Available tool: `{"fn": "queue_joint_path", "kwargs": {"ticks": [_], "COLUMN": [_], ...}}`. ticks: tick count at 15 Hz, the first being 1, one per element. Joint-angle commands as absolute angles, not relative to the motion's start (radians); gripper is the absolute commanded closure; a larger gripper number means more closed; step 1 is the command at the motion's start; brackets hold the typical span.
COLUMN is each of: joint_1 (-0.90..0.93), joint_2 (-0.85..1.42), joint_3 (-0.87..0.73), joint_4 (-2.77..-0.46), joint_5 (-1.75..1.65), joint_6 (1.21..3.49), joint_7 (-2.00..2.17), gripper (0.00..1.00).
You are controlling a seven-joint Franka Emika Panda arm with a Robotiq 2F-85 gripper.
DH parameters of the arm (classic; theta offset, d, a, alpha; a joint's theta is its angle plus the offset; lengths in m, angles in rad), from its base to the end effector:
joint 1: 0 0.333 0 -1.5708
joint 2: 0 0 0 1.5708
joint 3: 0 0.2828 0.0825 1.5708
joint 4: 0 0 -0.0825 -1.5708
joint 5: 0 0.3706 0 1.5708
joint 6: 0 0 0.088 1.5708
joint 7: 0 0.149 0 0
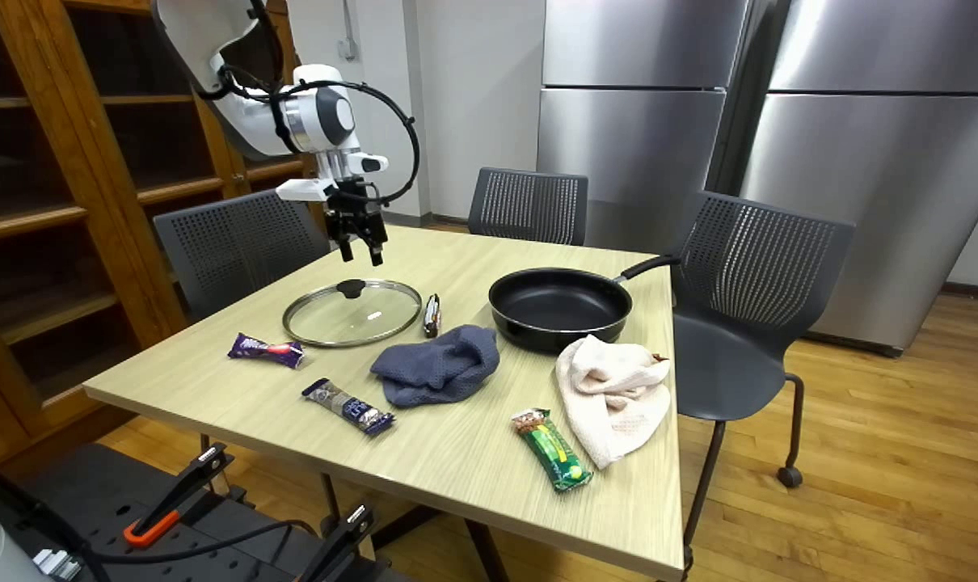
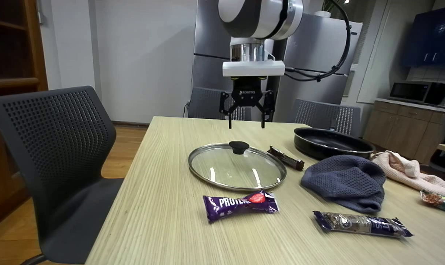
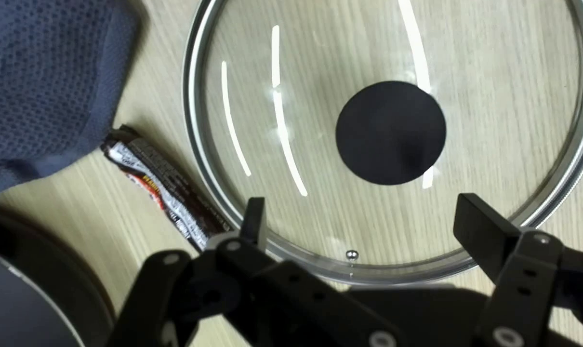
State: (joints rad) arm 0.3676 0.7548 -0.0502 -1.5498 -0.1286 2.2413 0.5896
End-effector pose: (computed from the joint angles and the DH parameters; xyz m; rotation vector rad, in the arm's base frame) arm 0.6319 0.2018 0.1425 2.9828 -0.2639 0.0023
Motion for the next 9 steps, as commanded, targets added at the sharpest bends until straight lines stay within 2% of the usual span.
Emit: {"fn": "queue_joint_path", "kwargs": {"ticks": [1,8,9], "joint_1": [0.344,0.25,0.269], "joint_2": [0.677,0.629,0.68], "joint_3": [-0.063,-0.083,-0.078], "joint_4": [-1.634,-1.719,-1.654], "joint_5": [-0.217,-0.389,-0.359], "joint_6": [2.254,2.358,2.318], "joint_7": [0.446,0.149,0.22], "gripper": [0.0,0.0,0.0]}}
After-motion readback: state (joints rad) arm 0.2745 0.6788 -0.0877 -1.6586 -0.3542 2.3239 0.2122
